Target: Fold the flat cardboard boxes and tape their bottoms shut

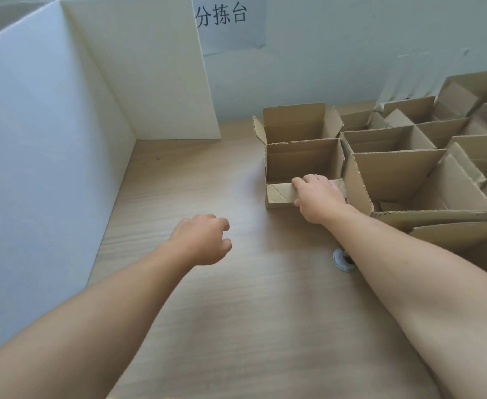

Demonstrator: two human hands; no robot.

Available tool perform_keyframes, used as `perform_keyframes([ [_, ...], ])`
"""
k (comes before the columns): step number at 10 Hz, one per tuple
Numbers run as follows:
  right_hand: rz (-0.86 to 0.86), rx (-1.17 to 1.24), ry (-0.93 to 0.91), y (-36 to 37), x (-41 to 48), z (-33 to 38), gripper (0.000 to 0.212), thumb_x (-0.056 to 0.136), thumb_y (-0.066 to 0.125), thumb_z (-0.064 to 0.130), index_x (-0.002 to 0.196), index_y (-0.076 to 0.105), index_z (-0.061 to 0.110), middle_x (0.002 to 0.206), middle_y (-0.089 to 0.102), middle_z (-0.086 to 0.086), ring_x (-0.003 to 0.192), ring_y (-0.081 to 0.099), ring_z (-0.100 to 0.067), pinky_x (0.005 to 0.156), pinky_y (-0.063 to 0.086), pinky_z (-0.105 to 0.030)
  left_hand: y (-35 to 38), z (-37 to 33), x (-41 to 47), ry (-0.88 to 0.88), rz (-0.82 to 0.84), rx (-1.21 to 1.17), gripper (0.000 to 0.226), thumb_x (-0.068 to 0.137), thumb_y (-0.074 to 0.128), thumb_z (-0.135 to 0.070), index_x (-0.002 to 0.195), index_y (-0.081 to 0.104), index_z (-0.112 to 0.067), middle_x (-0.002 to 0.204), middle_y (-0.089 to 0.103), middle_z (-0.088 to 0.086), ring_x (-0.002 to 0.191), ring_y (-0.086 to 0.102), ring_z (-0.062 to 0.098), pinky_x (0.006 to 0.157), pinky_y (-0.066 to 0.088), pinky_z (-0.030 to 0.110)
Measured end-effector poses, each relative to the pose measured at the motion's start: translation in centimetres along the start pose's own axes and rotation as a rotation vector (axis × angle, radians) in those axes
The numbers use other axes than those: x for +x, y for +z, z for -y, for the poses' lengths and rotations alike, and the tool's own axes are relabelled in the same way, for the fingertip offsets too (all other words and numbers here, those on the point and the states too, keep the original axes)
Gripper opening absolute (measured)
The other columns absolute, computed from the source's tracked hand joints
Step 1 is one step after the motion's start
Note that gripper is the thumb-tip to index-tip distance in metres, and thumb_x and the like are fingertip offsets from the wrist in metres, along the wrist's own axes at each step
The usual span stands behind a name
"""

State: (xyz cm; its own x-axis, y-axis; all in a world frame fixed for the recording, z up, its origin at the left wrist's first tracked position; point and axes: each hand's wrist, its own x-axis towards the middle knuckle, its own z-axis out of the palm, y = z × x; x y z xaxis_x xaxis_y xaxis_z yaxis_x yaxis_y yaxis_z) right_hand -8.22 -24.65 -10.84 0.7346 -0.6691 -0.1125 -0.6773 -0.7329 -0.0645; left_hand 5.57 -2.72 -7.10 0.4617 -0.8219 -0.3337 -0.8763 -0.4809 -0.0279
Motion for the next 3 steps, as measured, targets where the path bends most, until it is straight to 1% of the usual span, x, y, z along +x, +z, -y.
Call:
perform_keyframes([
  [1, -0.031, 0.001, 0.001, 0.0, -0.3, 0.2, 0.031, 0.094, 0.053, 0.016, 0.125, 0.047, 0.017, 0.13, 0.047, -0.008, 0.127, 0.039, -0.029, 0.1, 0.036, -0.04, 0.0, -0.3, -0.2, 0.001, 0.005, 0.002, 0.045, 0.096, 0.041, -0.037, 0.14, 0.047, -0.026, 0.131, 0.055, -0.001, 0.119, 0.051, 0.022, 0.094, 0.04, 0.035],
  [2, -0.065, 0.001, -0.002, -0.3, -1.2, 0.3, 0.032, 0.095, 0.053, 0.016, 0.126, 0.049, 0.019, 0.134, 0.045, -0.007, 0.129, 0.037, -0.028, 0.101, 0.034, -0.04, -0.2, -0.6, -0.8, -0.01, 0.01, -0.011, 0.045, 0.096, 0.042, -0.037, 0.139, 0.048, -0.026, 0.131, 0.055, -0.001, 0.12, 0.052, 0.023, 0.092, 0.041, 0.035],
  [3, -0.161, -0.003, -0.04, -0.2, -2.3, 0.4, 0.038, 0.098, 0.054, 0.024, 0.135, 0.045, 0.021, 0.144, 0.039, -0.007, 0.137, 0.029, -0.027, 0.112, 0.026, -0.045, -0.6, -0.5, -1.4, -0.026, 0.007, -0.026, 0.045, 0.095, 0.042, -0.036, 0.138, 0.048, -0.027, 0.131, 0.055, -0.002, 0.12, 0.052, 0.022, 0.092, 0.043, 0.035],
])
